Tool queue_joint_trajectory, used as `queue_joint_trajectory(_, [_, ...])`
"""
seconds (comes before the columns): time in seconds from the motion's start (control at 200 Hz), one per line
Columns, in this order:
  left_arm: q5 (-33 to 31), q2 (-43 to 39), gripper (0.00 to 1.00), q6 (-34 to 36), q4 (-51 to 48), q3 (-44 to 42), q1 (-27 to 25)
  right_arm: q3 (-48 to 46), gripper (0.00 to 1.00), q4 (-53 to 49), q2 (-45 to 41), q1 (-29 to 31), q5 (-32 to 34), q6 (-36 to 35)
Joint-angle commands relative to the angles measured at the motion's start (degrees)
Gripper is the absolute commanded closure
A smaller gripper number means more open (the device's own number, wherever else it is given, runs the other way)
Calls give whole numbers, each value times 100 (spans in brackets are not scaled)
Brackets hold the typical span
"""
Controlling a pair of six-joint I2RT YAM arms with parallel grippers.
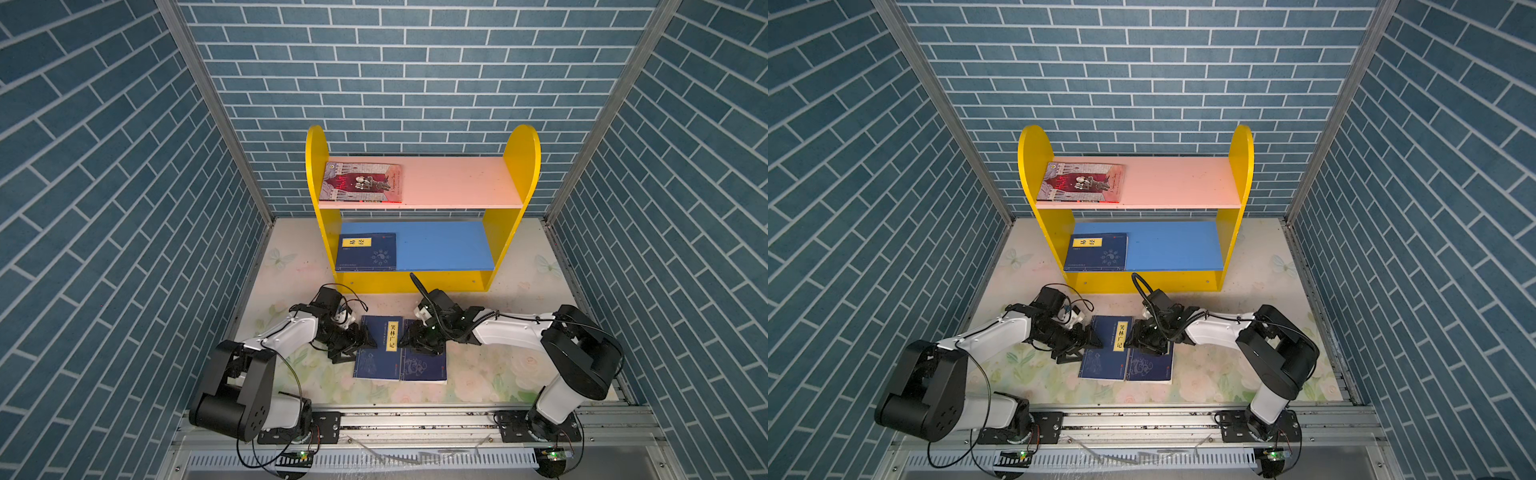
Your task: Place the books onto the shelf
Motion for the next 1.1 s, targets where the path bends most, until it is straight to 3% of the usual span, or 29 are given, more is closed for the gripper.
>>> queue_joint_trajectory(0.0, [262, -168, 20, -104, 154, 38, -42, 210, 46, -50, 111, 38, -127, -70])
queue_joint_trajectory(0.32, [521, -156, 23, -255, 358, 12, -60, 459, 47, -87, 512, 46, -308, -213])
queue_joint_trajectory(0.5, [103, -143, 18, 69, -118, 229, -60, 672, 47, -781, 592, 55, -18, -508])
queue_joint_trajectory(1.095, [721, 223, 18, -282, 565, 0, -306, 119, 49, 414, 864, 59, -453, -237])
